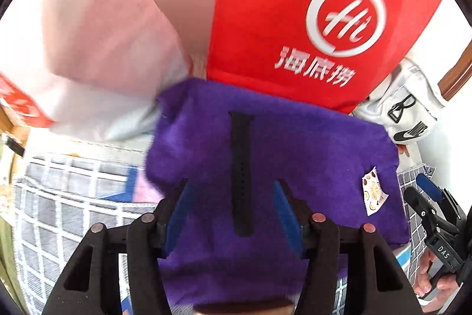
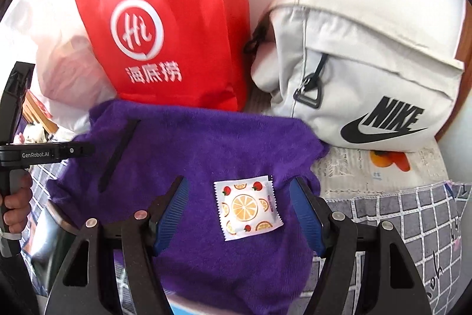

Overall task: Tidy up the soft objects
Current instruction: 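Lower the black strap onto the purple towel and open the left tool, then grasp the white gloves with the right tool while the left tool moves to the white sponge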

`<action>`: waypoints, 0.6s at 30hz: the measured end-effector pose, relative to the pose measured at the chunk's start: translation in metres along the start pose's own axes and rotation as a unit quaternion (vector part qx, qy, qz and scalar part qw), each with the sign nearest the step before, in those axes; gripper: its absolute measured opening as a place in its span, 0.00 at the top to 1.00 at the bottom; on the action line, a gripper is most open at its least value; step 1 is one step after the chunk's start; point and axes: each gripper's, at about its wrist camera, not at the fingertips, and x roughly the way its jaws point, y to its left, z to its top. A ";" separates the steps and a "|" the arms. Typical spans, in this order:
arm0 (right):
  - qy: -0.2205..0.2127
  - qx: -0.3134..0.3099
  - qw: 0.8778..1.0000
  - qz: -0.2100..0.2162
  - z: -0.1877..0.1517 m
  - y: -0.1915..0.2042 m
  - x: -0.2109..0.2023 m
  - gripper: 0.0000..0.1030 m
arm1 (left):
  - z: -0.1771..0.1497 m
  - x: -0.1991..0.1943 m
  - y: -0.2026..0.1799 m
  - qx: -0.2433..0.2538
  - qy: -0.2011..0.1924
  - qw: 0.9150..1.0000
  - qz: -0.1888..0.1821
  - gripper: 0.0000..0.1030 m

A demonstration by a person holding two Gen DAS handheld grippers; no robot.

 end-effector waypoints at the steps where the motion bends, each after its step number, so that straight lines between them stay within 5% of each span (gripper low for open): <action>1: -0.001 -0.002 1.000 -0.002 -0.003 0.002 -0.007 0.32 | -0.001 -0.006 -0.001 0.002 -0.004 1.000 0.002 0.46; 8: -0.002 -0.014 1.000 -0.003 -0.040 0.014 -0.056 0.32 | -0.023 -0.070 0.000 0.034 -0.060 0.998 0.016 0.46; 18: -0.003 -0.036 0.999 0.032 -0.102 0.049 -0.124 0.32 | -0.078 -0.136 0.008 0.061 -0.073 0.995 0.008 0.46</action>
